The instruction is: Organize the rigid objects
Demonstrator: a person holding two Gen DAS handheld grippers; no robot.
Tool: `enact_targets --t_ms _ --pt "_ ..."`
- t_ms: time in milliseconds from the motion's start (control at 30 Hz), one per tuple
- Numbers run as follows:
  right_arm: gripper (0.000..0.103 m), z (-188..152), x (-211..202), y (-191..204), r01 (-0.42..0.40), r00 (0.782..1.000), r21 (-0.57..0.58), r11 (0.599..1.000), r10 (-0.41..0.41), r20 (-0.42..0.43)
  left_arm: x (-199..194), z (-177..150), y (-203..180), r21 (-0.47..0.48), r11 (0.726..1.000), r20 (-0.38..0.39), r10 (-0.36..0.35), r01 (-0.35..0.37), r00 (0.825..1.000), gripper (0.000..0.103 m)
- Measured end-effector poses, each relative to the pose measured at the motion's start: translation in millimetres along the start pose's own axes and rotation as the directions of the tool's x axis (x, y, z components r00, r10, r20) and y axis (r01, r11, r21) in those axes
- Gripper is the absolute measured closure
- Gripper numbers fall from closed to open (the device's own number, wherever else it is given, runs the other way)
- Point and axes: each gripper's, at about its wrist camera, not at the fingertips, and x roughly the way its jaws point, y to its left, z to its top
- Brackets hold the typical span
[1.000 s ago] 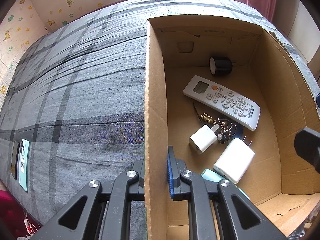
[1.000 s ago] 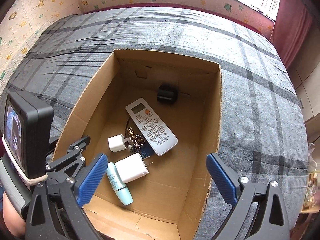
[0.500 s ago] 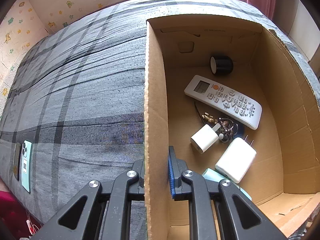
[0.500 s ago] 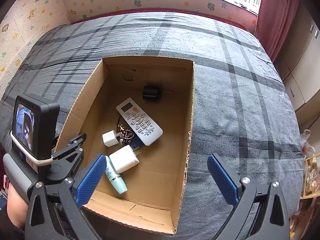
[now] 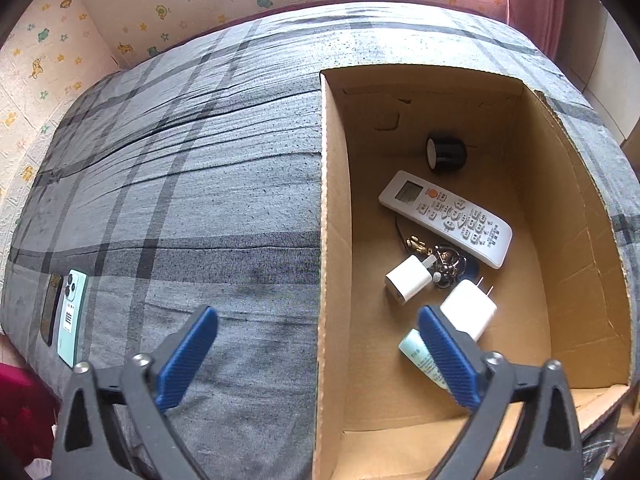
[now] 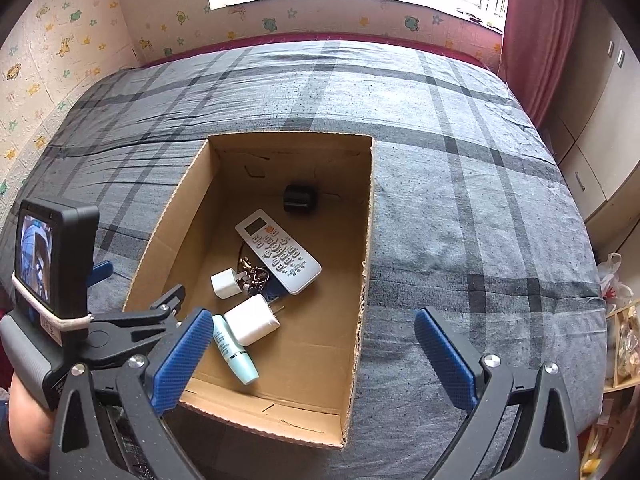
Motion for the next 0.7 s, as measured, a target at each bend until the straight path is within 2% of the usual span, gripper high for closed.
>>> enact_targets --t_ms 367,500,700 --pt "0.000 -3.9 -30.6 -8.3 0.019 0.999 0.010 1.000 -0.019 0.030 -72.4 -14.6 -4.2 -0.016 1.000 0.088 -0.001 0.002 0.996 0.000" --pt "0.000 -4.4 -44.9 -12.7 0.024 0.999 0.021 1.000 -0.024 0.040 -92.7 -19.2 -9.3 -0.008 1.000 0.104 0.024 -0.023 0.994 0.000" --pt "0.000 -6.8 -66.2 -18.3 0.037 0.997 0.039 0.999 -0.040 0.073 -113.4 -25.7 -14.5 -0.025 0.999 0.115 0.023 -0.020 0.993 0.000"
